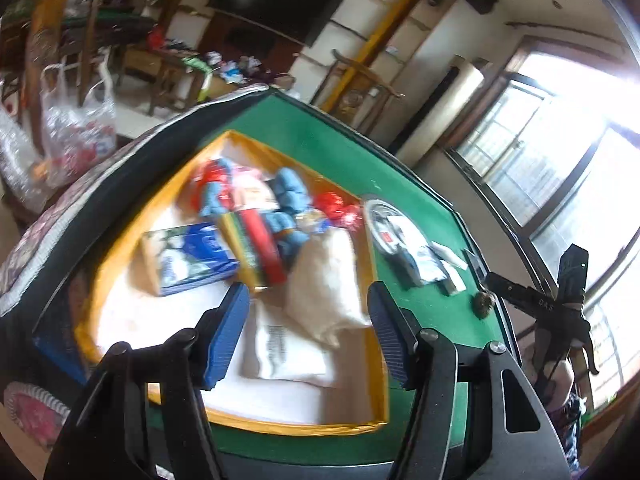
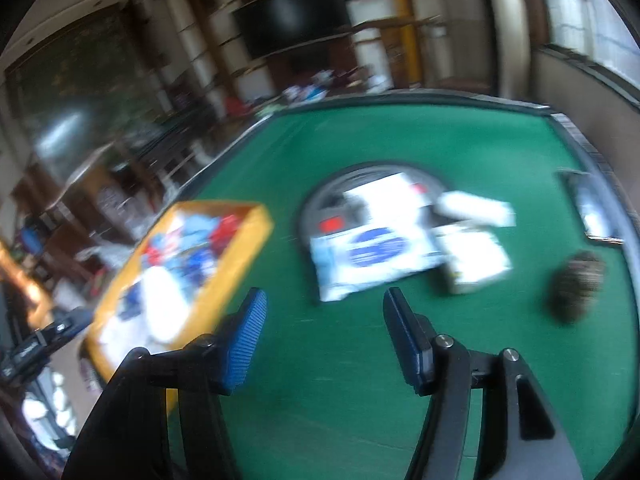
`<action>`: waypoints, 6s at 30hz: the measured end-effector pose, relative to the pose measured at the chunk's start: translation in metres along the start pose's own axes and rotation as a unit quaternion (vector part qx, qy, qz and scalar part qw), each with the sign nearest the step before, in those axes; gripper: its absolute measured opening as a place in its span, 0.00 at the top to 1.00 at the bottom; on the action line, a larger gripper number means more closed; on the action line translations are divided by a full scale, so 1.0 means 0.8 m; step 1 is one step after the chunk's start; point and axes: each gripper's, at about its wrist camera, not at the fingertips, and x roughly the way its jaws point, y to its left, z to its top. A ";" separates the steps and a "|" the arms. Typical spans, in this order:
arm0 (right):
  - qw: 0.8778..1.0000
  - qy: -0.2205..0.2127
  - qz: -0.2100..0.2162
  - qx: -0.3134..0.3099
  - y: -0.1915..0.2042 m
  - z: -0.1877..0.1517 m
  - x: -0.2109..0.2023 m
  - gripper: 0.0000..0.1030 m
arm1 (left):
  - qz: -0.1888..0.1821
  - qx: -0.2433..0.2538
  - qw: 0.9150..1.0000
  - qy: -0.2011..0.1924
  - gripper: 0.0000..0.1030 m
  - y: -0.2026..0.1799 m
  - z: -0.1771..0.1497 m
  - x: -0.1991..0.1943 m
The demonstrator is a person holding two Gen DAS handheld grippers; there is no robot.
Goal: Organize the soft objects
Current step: 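Grasp the brown knitted glove bundle with the right tool, then grasp the yellow-patterned tissue pack with the left tool, then carry the tissue pack and knitted glove bundle over the tray with both tools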
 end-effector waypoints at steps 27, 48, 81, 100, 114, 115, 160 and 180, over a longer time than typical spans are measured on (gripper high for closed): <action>0.993 0.028 -0.068 0.095 -0.175 0.038 0.052 0.15 | -0.029 0.123 0.987 0.097 0.41 -0.168 -0.055 0.070; 0.979 0.183 0.085 0.040 -0.081 -0.076 0.056 0.39 | -0.054 0.111 0.982 0.140 0.42 -0.164 -0.067 0.097; 0.980 0.029 -0.070 0.183 -0.274 -0.036 0.035 0.63 | -0.043 0.309 0.930 0.194 0.41 -0.362 -0.130 0.243; 0.979 0.034 -0.052 0.194 -0.280 -0.036 0.034 0.63 | -0.037 0.335 0.919 0.203 0.26 -0.395 -0.149 0.265; 0.980 0.032 -0.048 0.192 -0.280 -0.036 0.034 0.62 | -0.071 0.285 0.933 0.206 0.51 -0.389 -0.135 0.272; 0.980 0.031 -0.046 0.194 -0.281 -0.036 0.034 0.62 | -0.080 0.275 0.936 0.204 0.51 -0.387 -0.130 0.265; 0.976 0.075 0.167 -0.114 0.157 -0.045 0.044 0.62 | 0.121 -0.057 0.991 0.010 0.42 0.066 0.009 -0.007; 0.946 0.200 0.176 -0.185 0.315 -0.095 0.152 0.62 | 0.181 -0.028 0.981 -0.056 0.39 0.092 0.007 -0.046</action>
